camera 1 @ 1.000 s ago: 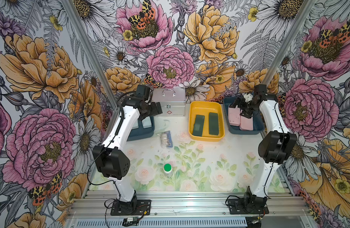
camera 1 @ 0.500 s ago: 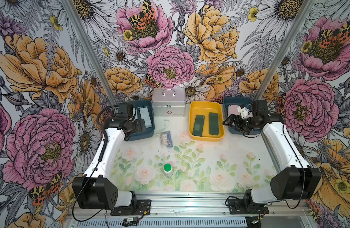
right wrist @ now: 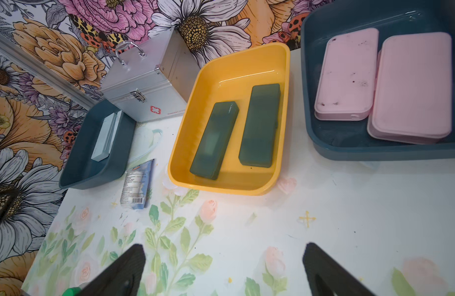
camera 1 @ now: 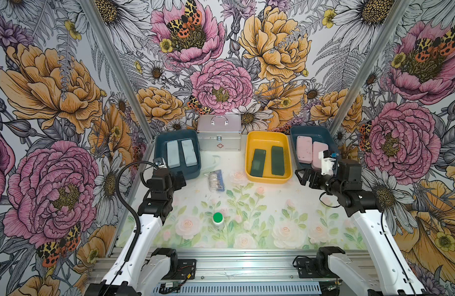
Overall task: Place the pencil cases by color into the storage box
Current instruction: Reset both arms
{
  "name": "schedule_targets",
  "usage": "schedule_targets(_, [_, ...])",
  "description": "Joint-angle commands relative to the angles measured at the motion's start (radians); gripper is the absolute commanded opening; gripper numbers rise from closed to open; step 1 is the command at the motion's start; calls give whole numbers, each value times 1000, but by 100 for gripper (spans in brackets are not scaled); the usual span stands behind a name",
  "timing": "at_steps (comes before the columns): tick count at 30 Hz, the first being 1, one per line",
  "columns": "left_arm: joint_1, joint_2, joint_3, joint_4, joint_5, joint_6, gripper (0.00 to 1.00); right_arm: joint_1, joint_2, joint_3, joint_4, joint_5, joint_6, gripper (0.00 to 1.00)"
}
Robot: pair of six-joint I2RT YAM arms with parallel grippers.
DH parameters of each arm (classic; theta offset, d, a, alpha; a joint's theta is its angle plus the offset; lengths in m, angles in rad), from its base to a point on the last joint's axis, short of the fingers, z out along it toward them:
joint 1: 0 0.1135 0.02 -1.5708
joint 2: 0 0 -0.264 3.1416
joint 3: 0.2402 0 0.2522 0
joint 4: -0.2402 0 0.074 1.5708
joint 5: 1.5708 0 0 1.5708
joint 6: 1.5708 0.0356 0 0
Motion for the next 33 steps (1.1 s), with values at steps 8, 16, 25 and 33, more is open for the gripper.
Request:
schedule_targets(8, [58, -140, -400, 679, -31, 19, 99, 4, -100, -345, 538, 283, -161, 99])
schedule_targets(16, [98, 66, -498, 1007, 47, 56, 99, 3, -20, -561, 919, 288, -333, 99])
schedule_targets(25, [104, 448, -404, 1280, 176, 117, 99, 1, 243, -631, 1289, 290, -311, 99])
schedule_targets(33, [96, 647, -356, 1383, 261, 164, 99, 0, 504, -595, 1507, 278, -321, 99])
